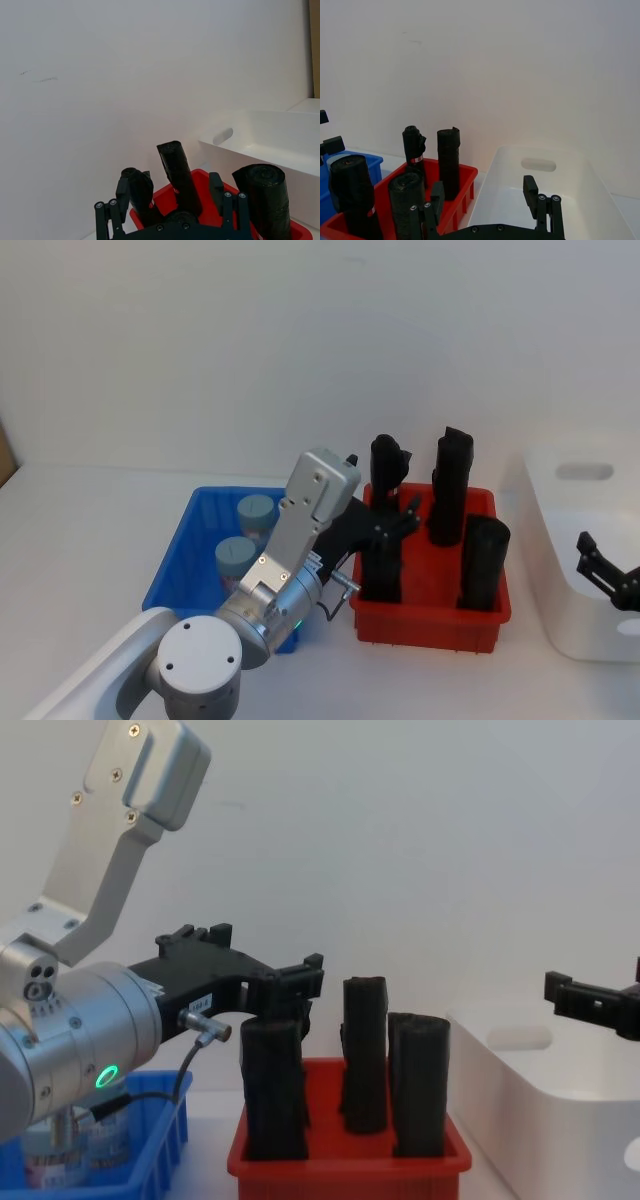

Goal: Pick the cotton swabs from the blue box and place them into the white box.

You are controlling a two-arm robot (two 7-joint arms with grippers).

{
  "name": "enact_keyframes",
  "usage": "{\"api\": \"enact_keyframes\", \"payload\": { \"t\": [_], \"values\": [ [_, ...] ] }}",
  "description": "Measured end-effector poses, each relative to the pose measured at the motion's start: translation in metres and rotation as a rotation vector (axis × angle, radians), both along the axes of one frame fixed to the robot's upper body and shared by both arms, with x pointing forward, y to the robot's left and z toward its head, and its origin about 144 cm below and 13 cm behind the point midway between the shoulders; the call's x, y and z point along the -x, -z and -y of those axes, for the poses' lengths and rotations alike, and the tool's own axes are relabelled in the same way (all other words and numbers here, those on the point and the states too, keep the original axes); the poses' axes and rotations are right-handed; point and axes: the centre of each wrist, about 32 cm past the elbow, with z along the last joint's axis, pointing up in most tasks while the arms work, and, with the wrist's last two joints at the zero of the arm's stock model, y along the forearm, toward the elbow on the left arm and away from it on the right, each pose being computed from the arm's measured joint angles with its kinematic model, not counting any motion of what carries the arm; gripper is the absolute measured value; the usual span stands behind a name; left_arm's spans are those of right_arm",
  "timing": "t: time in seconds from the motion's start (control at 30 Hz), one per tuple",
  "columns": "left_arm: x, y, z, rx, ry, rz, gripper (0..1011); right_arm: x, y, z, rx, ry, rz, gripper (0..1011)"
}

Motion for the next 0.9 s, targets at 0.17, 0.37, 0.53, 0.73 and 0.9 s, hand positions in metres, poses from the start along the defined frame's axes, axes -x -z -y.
{"api": "enact_keyframes", "payload": {
  "t": [0.17, 0.37, 0.53, 0.73, 0.9],
  "values": [
    [0.0000, 0.0000, 0.0000, 0.000, 0.000, 0.000, 1002, 0.0000, 0.0000, 0.0000, 0.000, 0.000, 0.000, 1001],
    [0.0000, 0.0000, 0.0000, 0.000, 0.000, 0.000, 1002, 0.0000, 0.0000, 0.0000, 0.000, 0.000, 0.000, 1001],
    [0.0000, 0.0000, 0.0000, 0.000, 0.000, 0.000, 1002, 0.0000, 0.0000, 0.0000, 0.000, 0.000, 0.000, 1001],
    [0.0000, 0.0000, 0.0000, 0.000, 0.000, 0.000, 1002, 0.0000, 0.0000, 0.0000, 0.000, 0.000, 0.000, 1001],
    [0.0000, 0.0000, 0.0000, 0.000, 0.000, 0.000, 1002, 0.0000, 0.0000, 0.0000, 0.000, 0.000, 0.000, 1001]
  ]
}}
